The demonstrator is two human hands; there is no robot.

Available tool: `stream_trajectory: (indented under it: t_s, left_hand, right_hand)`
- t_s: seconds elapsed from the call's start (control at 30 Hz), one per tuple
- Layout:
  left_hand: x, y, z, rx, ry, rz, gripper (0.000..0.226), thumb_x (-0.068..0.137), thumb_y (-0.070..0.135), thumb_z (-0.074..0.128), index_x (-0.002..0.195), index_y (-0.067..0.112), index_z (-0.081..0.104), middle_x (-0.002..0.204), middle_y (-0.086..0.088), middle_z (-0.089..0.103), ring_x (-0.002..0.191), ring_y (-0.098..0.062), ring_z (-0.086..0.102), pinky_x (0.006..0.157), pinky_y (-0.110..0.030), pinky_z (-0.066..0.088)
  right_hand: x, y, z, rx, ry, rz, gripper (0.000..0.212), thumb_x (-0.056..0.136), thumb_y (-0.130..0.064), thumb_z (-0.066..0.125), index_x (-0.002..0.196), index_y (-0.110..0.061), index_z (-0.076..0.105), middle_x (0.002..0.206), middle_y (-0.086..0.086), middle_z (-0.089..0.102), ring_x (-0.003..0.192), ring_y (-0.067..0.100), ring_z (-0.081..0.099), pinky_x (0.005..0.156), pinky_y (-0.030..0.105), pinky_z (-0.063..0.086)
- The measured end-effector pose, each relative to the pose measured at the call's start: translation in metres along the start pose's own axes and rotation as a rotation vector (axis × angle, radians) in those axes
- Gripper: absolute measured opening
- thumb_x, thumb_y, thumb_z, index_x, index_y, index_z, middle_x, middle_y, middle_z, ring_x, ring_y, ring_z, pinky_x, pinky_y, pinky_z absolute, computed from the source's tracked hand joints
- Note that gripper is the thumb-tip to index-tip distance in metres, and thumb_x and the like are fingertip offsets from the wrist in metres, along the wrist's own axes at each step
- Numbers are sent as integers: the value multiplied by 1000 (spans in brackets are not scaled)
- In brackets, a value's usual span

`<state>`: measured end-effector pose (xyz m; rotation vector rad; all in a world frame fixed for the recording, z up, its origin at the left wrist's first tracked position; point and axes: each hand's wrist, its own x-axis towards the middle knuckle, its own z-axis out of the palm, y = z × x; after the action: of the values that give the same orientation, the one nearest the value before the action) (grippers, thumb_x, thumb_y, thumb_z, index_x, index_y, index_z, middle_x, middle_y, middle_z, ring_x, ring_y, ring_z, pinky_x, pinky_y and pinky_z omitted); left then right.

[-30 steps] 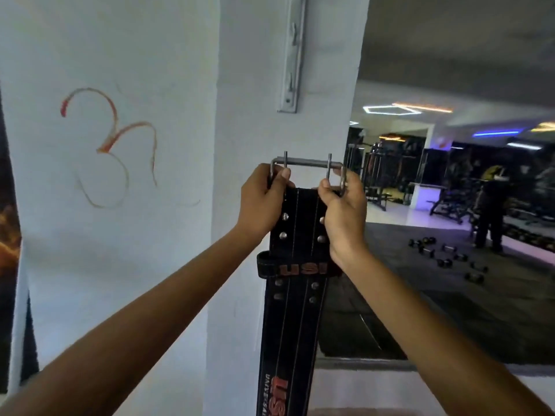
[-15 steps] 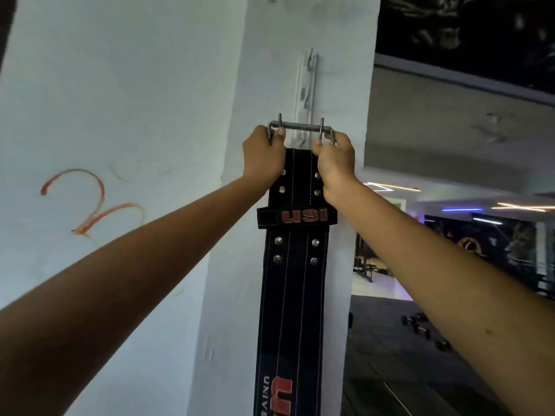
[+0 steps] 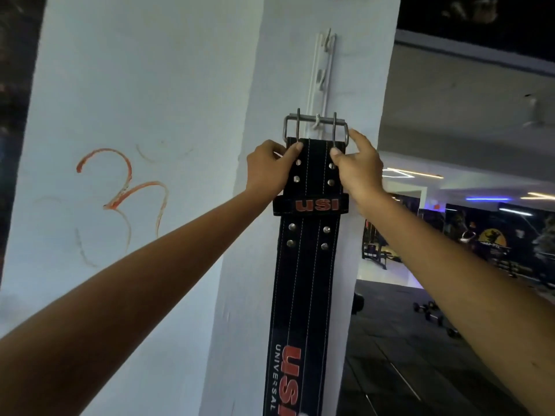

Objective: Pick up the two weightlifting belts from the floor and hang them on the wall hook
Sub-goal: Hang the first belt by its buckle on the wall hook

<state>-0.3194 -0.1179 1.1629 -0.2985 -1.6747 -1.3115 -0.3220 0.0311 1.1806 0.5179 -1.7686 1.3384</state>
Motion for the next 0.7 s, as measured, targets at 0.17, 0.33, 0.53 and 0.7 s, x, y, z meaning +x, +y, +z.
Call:
stream_trajectory:
  t_s: [0.17,0.33,0.53,0.7]
  left_hand:
    - [-64,-18,-16,245,21,160,23,92,32,62,101,11,59,89,-2,65,75,-15,59,68,-26,48]
    - [-146,-36,-28,334,-20,168,17,93,23,61,104,11,57,97,1,59,84,-15,54,71,-20,45]
    - [-276,-62,-42,419,-262,-229,17,94,21,60,96,5,65,80,1,63,63,-6,55,57,-10,39]
    - [-396,-88,-64,495,-413,-526,11,92,17,61,91,8,66,82,-6,68,70,-20,64,63,-20,49]
  right_hand:
    - [-57,33,-22,-103,58,2,18,91,-19,63,103,-6,68,92,15,72,75,22,64,67,29,52]
    - [-145,76,-41,-99,-74,103,9,91,-9,61,89,-5,68,75,7,67,74,30,69,74,49,60]
    - [-274,116,-59,-70,-269,346,8,89,-12,65,82,-12,67,79,10,71,77,30,71,74,51,60]
    - [-397,142,-82,-26,-469,580,5,91,-10,64,89,-8,67,85,12,71,80,30,71,76,44,62]
